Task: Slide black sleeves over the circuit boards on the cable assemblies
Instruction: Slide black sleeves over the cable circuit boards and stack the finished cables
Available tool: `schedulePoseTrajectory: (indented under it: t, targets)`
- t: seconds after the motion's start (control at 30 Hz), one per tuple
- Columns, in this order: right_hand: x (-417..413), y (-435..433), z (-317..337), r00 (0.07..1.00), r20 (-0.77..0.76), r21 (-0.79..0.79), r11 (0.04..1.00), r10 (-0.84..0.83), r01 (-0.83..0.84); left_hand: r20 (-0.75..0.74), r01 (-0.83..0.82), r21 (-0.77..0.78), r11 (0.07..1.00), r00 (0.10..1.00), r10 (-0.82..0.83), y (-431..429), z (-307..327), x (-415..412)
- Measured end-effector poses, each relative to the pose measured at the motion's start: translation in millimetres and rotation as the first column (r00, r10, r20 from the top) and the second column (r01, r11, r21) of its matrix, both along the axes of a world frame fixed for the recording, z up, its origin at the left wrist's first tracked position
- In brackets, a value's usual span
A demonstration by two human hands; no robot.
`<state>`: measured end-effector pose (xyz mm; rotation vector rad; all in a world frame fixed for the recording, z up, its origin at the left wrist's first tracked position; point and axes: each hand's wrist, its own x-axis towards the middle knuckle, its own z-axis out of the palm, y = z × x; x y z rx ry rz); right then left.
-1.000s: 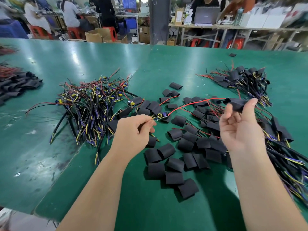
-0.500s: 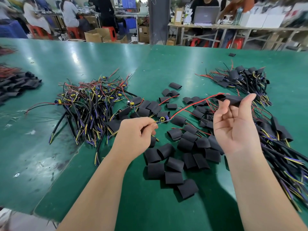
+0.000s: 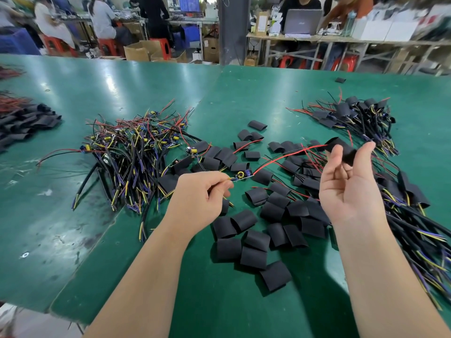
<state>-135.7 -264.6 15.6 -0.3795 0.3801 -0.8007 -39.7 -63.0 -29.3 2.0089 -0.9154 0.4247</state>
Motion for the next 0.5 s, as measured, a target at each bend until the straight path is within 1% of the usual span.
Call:
schedulePoseTrajectory:
  t: [0.1,0.2,0.27,0.37,0.5]
  targets:
    - [0,1,1,1.000,-0.023,-0.013,1.000,-0.006,0.005,-0.009,-0.001,-0.006,1.000,1.000,0.001,0,0,0]
    - [1,2,1,0.998,-0.047,-0.070,0.997,0.035,-0.039,-0.015,0.008,-0.008,1.000,1.000,-0.008,0,0,0]
    - [4,5,0,0.993,-0.067,-0.156,0.982,0.097,-0.107,-0.034,0.023,-0.005,1.000,0.999,-0.023,-2,0,-2]
    - [8,14,-4,0.971,-0.084,-0.286,0.928,0.225,-0.240,-0.076,0.078,-0.025,0.997,0.994,-0.080,-5,0,-7]
    - [13,29,-8,0.901,-0.125,-0.367,0.825,0.415,-0.431,-0.174,0.138,-0.093,0.986,0.973,-0.153,-8,4,-13]
